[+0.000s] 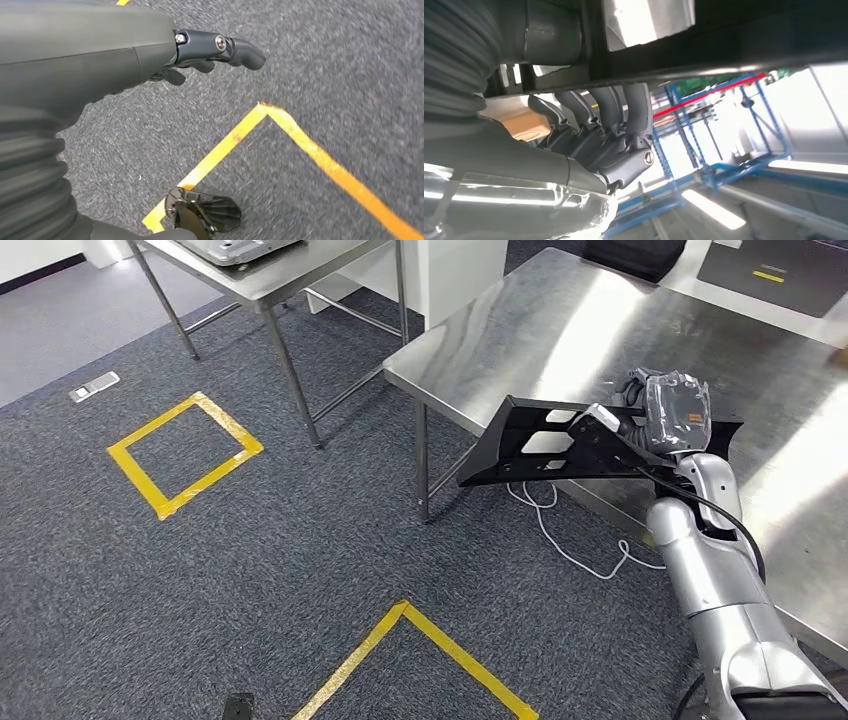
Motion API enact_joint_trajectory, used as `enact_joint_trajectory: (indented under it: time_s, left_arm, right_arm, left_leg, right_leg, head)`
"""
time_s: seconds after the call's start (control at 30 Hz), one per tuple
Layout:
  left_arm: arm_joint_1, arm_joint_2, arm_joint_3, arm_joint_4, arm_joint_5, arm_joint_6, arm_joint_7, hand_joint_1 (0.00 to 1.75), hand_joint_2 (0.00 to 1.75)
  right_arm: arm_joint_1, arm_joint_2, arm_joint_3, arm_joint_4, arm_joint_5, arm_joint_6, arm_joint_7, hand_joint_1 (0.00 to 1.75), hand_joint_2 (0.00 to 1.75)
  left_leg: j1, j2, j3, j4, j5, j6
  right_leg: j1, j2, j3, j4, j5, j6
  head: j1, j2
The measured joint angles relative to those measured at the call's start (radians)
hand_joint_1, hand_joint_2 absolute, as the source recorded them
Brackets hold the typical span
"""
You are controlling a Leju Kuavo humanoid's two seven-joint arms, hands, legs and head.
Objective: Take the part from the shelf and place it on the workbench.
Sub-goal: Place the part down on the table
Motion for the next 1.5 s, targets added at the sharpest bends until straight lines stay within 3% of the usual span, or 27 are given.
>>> enact_joint_trajectory:
  time_s: [0.07, 0.1, 0.13, 0.2, 0.27, 0.33, 0.37, 0.43, 0.47, 0.5, 0.53, 0.57, 0.6, 0.63, 0.7, 0.77, 0.8, 0.87, 0.93, 1.0, 1.07, 1.1, 1.13, 1.2, 1.27, 1.4, 1.5]
  left_arm:
    - [0.004, 0.000, 0.000, 0.000, 0.001, 0.000, -0.001, 0.00, 1.75]
    - [0.004, 0.000, 0.000, 0.000, 0.002, 0.000, -0.002, 0.00, 1.75]
    - [0.004, 0.000, 0.001, 0.000, 0.003, 0.000, -0.003, 0.00, 1.75]
    - [0.005, 0.002, 0.002, 0.000, 0.006, 0.000, -0.005, 0.00, 1.75]
    - [0.005, 0.005, 0.003, 0.000, 0.009, 0.000, -0.006, 0.00, 1.75]
    - [0.006, 0.005, 0.003, 0.000, 0.011, -0.001, -0.006, 0.00, 1.75]
    - [0.005, 0.004, 0.003, 0.000, 0.012, -0.001, -0.006, 0.00, 1.75]
    - [0.004, 0.004, 0.004, 0.000, 0.012, 0.000, -0.006, 0.00, 1.75]
    - [0.005, 0.003, 0.004, 0.000, 0.012, 0.000, -0.006, 0.00, 1.75]
    - [0.007, 0.003, 0.004, 0.000, 0.012, 0.000, -0.006, 0.00, 1.75]
    - [0.008, 0.003, 0.004, 0.000, 0.012, -0.001, -0.006, 0.00, 1.75]
    - [0.009, 0.002, 0.004, 0.000, 0.012, -0.001, -0.006, 0.00, 1.75]
    - [0.009, 0.001, 0.004, 0.000, 0.012, -0.001, -0.006, 0.00, 1.75]
    - [0.009, -0.001, 0.004, 0.000, 0.012, -0.002, -0.006, 0.00, 1.75]
    - [0.009, -0.002, 0.004, 0.000, 0.012, -0.004, -0.007, 0.00, 1.75]
    - [0.008, -0.003, 0.004, 0.000, 0.010, -0.009, -0.010, 0.00, 1.75]
    - [0.008, -0.004, 0.004, 0.000, 0.008, -0.012, -0.012, 0.00, 1.75]
    - [0.007, -0.005, 0.004, 0.000, 0.003, -0.017, -0.014, 0.00, 1.75]
    - [0.006, -0.006, 0.004, 0.000, -0.004, -0.020, -0.011, 0.00, 1.75]
    - [0.008, -0.005, 0.004, 0.000, -0.010, -0.022, -0.007, 0.00, 1.75]
    - [0.010, -0.005, 0.004, 0.001, -0.011, -0.024, -0.005, 0.00, 1.75]
    - [0.010, -0.005, 0.004, 0.001, -0.011, -0.025, -0.005, 0.00, 1.75]
    - [0.010, -0.004, 0.004, 0.001, -0.011, -0.026, -0.005, 0.00, 1.75]
    - [0.009, -0.003, 0.004, 0.001, -0.010, -0.026, -0.006, 0.00, 1.75]
    - [0.009, -0.002, 0.004, 0.001, -0.009, -0.026, -0.008, 0.00, 1.75]
    - [0.010, -0.003, 0.004, 0.001, -0.002, -0.027, -0.013, 0.00, 1.75]
    - [0.010, -0.002, 0.008, 0.001, 0.001, -0.026, -0.020, 0.00, 1.75]
  right_arm:
    - [-0.002, 0.007, 0.001, 0.006, 0.001, 0.001, 0.001, 1.71, 1.75]
    - [-0.004, 0.010, 0.002, 0.010, 0.001, 0.002, 0.002, 1.71, 1.75]
    - [-0.007, 0.011, 0.002, 0.014, 0.001, 0.003, 0.004, 1.71, 1.75]
    - [-0.016, 0.011, 0.002, 0.023, 0.001, 0.004, 0.007, 1.71, 1.75]
    - [-0.025, 0.009, 0.000, 0.033, 0.001, 0.004, 0.008, 1.71, 1.75]
    - [-0.030, 0.002, -0.003, 0.045, -0.001, 0.002, 0.004, 1.71, 1.75]
    - [-0.032, -0.002, -0.005, 0.050, -0.002, 0.001, 0.001, 1.71, 1.75]
    - [-0.041, -0.008, -0.009, 0.062, -0.004, -0.001, -0.004, 1.71, 1.75]
    - [-0.046, -0.010, -0.010, 0.067, -0.005, -0.002, -0.004, 1.71, 1.75]
    - [-0.050, -0.011, -0.010, 0.073, -0.005, -0.003, -0.005, 1.71, 1.75]
    - [-0.051, -0.011, -0.010, 0.078, -0.005, -0.003, -0.005, 1.71, 1.75]
    - [-0.050, -0.011, -0.010, 0.083, -0.005, -0.003, -0.005, 1.71, 1.75]
    - [-0.049, -0.011, -0.010, 0.088, -0.005, -0.004, -0.005, 1.71, 1.75]
    - [-0.050, -0.011, -0.010, 0.092, -0.004, -0.004, -0.005, 1.71, 1.75]
    - [-0.061, -0.012, -0.010, 0.101, -0.003, -0.005, -0.006, 1.71, 1.75]
    - [-0.072, -0.014, -0.010, 0.111, -0.003, -0.006, -0.009, 1.71, 1.75]
    - [-0.074, -0.019, -0.011, 0.116, -0.005, -0.007, -0.011, 1.71, 1.75]
    - [-0.074, -0.032, -0.012, 0.126, -0.010, -0.009, -0.018, 1.71, 1.75]
    - [-0.075, -0.045, -0.015, 0.131, -0.021, -0.010, -0.027, 1.71, 1.75]
    - [-0.076, -0.054, -0.017, 0.133, -0.034, -0.011, -0.033, 1.71, 1.75]
    - [-0.075, -0.061, -0.017, 0.138, -0.042, -0.011, -0.036, 1.71, 1.75]
    - [-0.075, -0.065, -0.017, 0.141, -0.043, -0.011, -0.036, 1.71, 1.75]
    - [-0.076, -0.070, -0.016, 0.143, -0.043, -0.011, -0.036, 1.71, 1.75]
    - [-0.079, -0.078, -0.016, 0.146, -0.043, -0.011, -0.035, 1.71, 1.75]
    - [-0.084, -0.083, -0.016, 0.148, -0.043, -0.011, -0.033, 1.71, 1.75]
    - [-0.100, -0.093, -0.014, 0.159, -0.043, -0.011, -0.029, 1.71, 1.75]
    - [-0.109, -0.093, -0.011, 0.169, -0.043, -0.011, -0.025, 1.71, 1.75]
  left_leg:
    - [0.000, -0.014, -0.035, 0.077, -0.018, 0.002]
    - [0.000, -0.017, -0.027, 0.058, 0.002, 0.007]
    - [-0.001, -0.025, 0.000, 0.004, 0.036, 0.015]
    - [-0.002, -0.069, 0.067, -0.133, 0.096, 0.035]
    - [-0.005, -0.097, 0.099, -0.198, 0.114, 0.046]
    - [-0.008, -0.076, 0.103, -0.209, 0.120, 0.049]
    - [-0.007, -0.063, 0.106, -0.220, 0.128, 0.050]
    - [-0.005, -0.035, 0.110, -0.243, 0.144, 0.053]
    - [-0.007, -0.021, 0.108, -0.247, 0.148, 0.054]
    - [-0.008, -0.007, 0.104, -0.247, 0.149, 0.055]
    - [-0.009, 0.009, 0.102, -0.247, 0.150, 0.055]
    - [-0.009, 0.024, 0.100, -0.246, 0.150, 0.055]
    - [-0.009, 0.038, 0.099, -0.246, 0.150, 0.054]
    - [-0.008, 0.051, 0.099, -0.245, 0.149, 0.052]
    - [-0.012, 0.077, 0.098, -0.238, 0.143, 0.041]
    - [-0.020, 0.099, 0.097, -0.230, 0.137, 0.028]
    - [-0.023, 0.109, 0.097, -0.227, 0.135, 0.024]
    - [-0.018, 0.119, 0.097, -0.220, 0.128, 0.017]
    - [-0.007, 0.072, 0.077, -0.167, 0.087, 0.008]
    - [-0.002, 0.008, 0.020, -0.035, 0.014, 0.003]
    - [-0.001, -0.012, -0.032, 0.075, -0.023, 0.002]
    - [-0.001, -0.014, -0.036, 0.078, -0.012, 0.004]
    - [-0.001, -0.014, -0.022, 0.044, 0.017, 0.008]
    - [-0.001, -0.021, 0.038, -0.088, 0.087, 0.017]
    - [-0.002, -0.029, 0.079, -0.178, 0.119, 0.022]
    - [-0.011, -0.032, 0.077, -0.203, 0.128, 0.009]
    - [-0.023, -0.036, 0.069, -0.203, 0.135, 0.020]
  right_leg:
    - [0.007, 0.030, -0.002, 0.001, 0.003, -0.004]
    - [0.010, 0.045, -0.002, 0.001, 0.004, -0.006]
    - [0.012, 0.060, -0.002, 0.001, 0.006, -0.006]
    - [0.016, 0.087, -0.004, 0.001, 0.010, -0.003]
    - [0.015, 0.106, -0.009, 0.001, 0.016, 0.005]
    - [0.014, 0.123, -0.015, -0.004, 0.024, 0.018]
    - [0.016, 0.112, -0.023, -0.001, 0.024, 0.023]
    - [0.022, 0.056, -0.057, 0.053, -0.004, 0.022]
    - [0.020, 0.022, -0.090, 0.119, -0.036, 0.019]
    - [0.018, 0.005, -0.124, 0.193, -0.067, 0.018]
    - [0.014, -0.003, -0.154, 0.260, -0.092, 0.022]
    - [0.010, -0.006, -0.166, 0.292, -0.101, 0.029]
    - [0.007, -0.010, -0.156, 0.283, -0.094, 0.040]
    - [0.002, -0.019, -0.125, 0.233, -0.075, 0.052]
    - [0.000, -0.072, -0.038, 0.084, -0.033, 0.067]
    - [0.007, -0.101, 0.006, 0.003, -0.014, 0.059]
    - [0.010, -0.090, 0.005, 0.003, -0.013, 0.051]
    - [0.001, -0.063, 0.001, 0.003, -0.008, 0.038]
    - [-0.006, -0.042, 0.001, 0.002, -0.005, 0.023]
    - [-0.005, -0.024, 0.000, 0.002, -0.003, 0.009]
    - [-0.001, -0.005, -0.001, 0.002, -0.001, 0.004]
    - [0.000, 0.004, -0.001, 0.002, 0.000, 0.003]
    - [0.001, 0.012, -0.001, 0.003, 0.000, 0.003]
    - [0.002, 0.024, 0.000, 0.004, 0.001, 0.004]
    - [0.007, 0.030, -0.003, 0.006, 0.002, 0.007]
    - [0.023, 0.033, -0.018, 0.013, 0.006, 0.012]
    - [0.017, 0.028, -0.024, 0.009, 0.012, 0.022]
  head:
    - [0.000, 0.000]
    - [0.000, 0.000]
    - [0.000, 0.000]
    - [0.001, 0.000]
    - [0.000, 0.000]
    - [-0.003, 0.000]
    - [-0.003, 0.000]
    - [0.002, 0.000]
    - [0.005, 0.000]
    - [0.009, 0.000]
    - [0.011, 0.000]
    - [0.011, 0.000]
    - [0.012, 0.000]
    - [0.012, 0.000]
    - [0.013, 0.000]
    - [0.011, 0.000]
    - [0.009, 0.000]
    - [0.006, 0.000]
    - [0.005, 0.000]
    - [0.004, 0.000]
    - [0.004, 0.000]
    - [0.004, 0.000]
    - [0.004, 0.000]
    - [0.004, 0.000]
    - [0.005, 0.000]
    - [0.006, 0.000]
    - [0.005, 0.000]
